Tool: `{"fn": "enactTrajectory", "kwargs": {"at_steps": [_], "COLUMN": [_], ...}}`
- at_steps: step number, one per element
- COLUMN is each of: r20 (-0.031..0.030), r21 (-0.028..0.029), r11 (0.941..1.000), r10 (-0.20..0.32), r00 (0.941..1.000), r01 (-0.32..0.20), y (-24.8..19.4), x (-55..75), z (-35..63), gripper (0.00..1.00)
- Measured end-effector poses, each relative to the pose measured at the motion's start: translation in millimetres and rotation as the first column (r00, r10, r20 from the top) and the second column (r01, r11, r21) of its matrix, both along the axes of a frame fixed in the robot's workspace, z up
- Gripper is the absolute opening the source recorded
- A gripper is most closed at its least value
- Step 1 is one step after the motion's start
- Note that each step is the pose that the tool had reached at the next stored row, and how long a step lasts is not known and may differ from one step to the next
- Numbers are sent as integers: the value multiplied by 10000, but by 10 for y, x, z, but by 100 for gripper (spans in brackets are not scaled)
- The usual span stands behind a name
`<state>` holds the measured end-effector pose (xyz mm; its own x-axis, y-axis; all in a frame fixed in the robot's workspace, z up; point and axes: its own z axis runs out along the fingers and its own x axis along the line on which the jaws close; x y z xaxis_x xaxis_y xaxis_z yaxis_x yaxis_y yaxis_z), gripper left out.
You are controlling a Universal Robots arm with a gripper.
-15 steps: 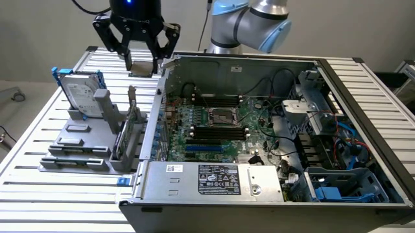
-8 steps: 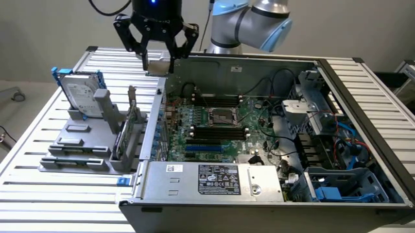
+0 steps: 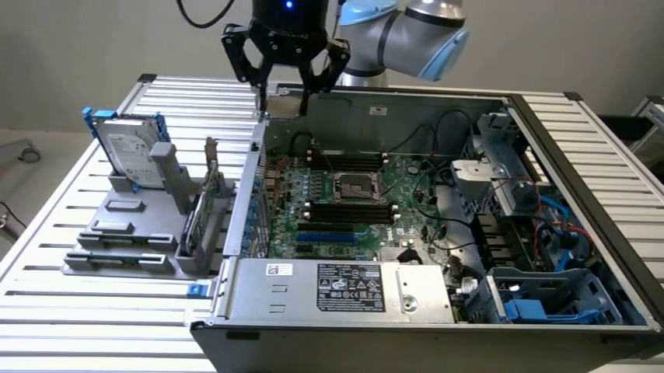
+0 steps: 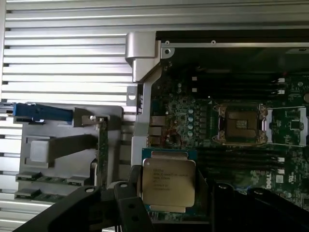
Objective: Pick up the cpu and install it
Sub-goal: 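Pick up the cpu and move it towards the insertion slot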
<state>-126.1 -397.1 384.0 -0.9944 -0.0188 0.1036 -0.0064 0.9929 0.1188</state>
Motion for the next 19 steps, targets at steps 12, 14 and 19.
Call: {"fn": "enactTrajectory", "kwargs": {"at_steps": [12, 14, 19], "r20": [0, -1, 0], "r21": [0, -1, -1], "r11": [10000, 10000, 10000], "r10": [-1, 0, 0], "r00": [10000, 10000, 10000], "r01": [1, 0, 0], "y": [243, 281, 340], "x": [539, 628, 781], "z": [-210, -246, -337], "gripper": [55, 55, 55]}}
